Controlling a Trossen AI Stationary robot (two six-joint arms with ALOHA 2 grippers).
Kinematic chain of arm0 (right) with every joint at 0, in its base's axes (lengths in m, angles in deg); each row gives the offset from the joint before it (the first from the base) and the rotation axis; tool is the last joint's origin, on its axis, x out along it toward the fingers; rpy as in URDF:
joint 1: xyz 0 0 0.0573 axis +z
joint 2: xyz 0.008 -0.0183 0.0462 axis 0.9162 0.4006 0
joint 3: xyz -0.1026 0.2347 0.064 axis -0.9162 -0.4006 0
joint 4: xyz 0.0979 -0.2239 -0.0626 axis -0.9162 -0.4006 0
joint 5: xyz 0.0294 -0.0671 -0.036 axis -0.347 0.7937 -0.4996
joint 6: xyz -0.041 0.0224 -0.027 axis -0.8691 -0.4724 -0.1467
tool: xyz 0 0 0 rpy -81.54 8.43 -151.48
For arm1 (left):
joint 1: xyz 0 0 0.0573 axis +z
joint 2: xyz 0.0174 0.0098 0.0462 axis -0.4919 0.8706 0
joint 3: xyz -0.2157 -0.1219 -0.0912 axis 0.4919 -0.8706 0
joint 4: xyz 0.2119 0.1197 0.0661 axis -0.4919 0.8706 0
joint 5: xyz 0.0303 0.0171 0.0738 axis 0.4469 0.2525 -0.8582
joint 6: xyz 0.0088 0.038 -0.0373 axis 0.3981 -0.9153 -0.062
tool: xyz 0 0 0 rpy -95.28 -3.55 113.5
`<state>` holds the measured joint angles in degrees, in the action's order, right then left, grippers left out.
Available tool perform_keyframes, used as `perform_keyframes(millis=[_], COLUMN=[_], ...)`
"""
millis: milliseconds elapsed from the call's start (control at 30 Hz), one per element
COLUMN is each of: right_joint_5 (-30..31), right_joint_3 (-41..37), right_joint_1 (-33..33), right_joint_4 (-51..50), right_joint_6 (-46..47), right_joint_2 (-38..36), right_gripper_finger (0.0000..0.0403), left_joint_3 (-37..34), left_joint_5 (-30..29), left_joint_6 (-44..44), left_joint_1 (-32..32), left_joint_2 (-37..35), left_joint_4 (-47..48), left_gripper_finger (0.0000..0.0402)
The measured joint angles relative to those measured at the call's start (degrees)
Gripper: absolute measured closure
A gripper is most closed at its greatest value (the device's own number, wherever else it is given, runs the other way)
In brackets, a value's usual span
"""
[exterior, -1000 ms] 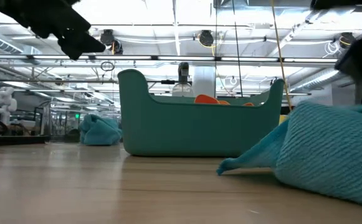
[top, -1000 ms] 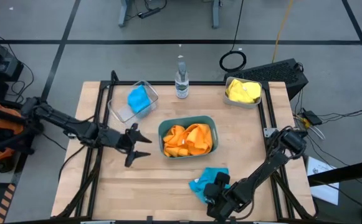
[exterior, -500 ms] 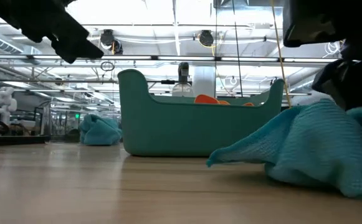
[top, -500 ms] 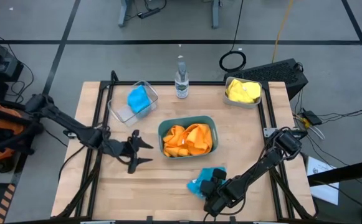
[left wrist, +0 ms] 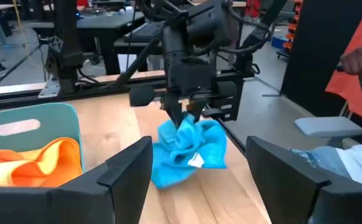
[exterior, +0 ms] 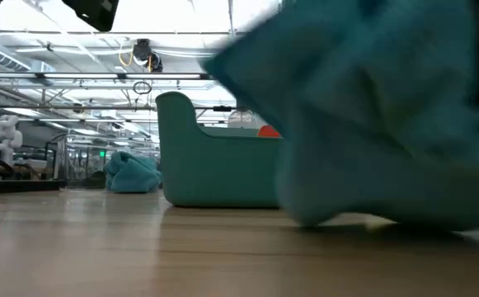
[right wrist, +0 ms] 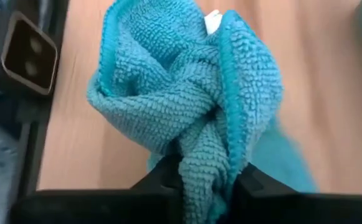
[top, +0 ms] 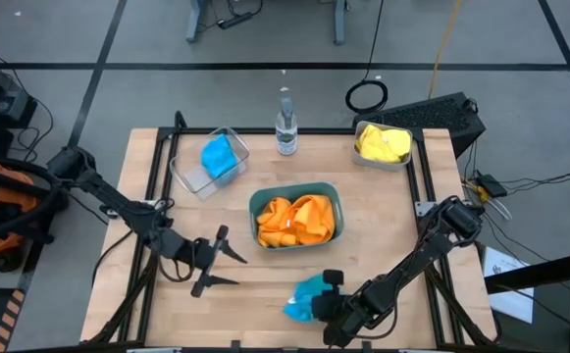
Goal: Sort microfiber towel by color & place in baskets
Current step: Put the blue towel into the transparent bin
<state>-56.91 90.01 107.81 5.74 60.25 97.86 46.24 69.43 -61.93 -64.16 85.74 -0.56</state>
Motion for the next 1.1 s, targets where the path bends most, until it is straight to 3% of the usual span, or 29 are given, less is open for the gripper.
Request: perform_keyframes(millis=[300,400,567,933,1000,1100], right_joint_5=[20.0,27.7,35.6,38.9,38.9,38.5], right_joint_3=[0.1,0.1,0.1,0.1,0.1,0.2], right_joint_1=[-0.2,-0.4,-1.9,-10.3,-11.4,-12.6], right_joint_4=[8.9,14.4,27.7,59.3,61.2,58.0], right_joint_6=[-29.0,-41.1,-62.9,-96.4,-97.8,-91.8], right_joint_2=[-3.7,-4.6,-4.9,-6.1,-8.2,-12.6], right_gripper_finger=[0.0374,0.0367,0.0370,0.0367,0.0369,0.0370], left_joint_3=[0.0,0.0,0.0,0.0,0.0,0.0], left_joint_5=[-0.2,-0.4,-4.4,-12.2,-12.2,-11.8], left_joint_6=[1.3,-0.4,-4.7,-10.8,-11.6,-14.3], left_joint_1=[0.0,0.1,0.1,0.0,-0.5,-1.4], left_joint_2=[0.3,1.2,3.7,6.0,6.0,6.0], left_joint_4=[-2.5,-5.0,-10.2,-15.4,-16.5,-18.8], left_gripper_finger=[0.0142,0.0142,0.0142,0.0142,0.0142,0.0142])
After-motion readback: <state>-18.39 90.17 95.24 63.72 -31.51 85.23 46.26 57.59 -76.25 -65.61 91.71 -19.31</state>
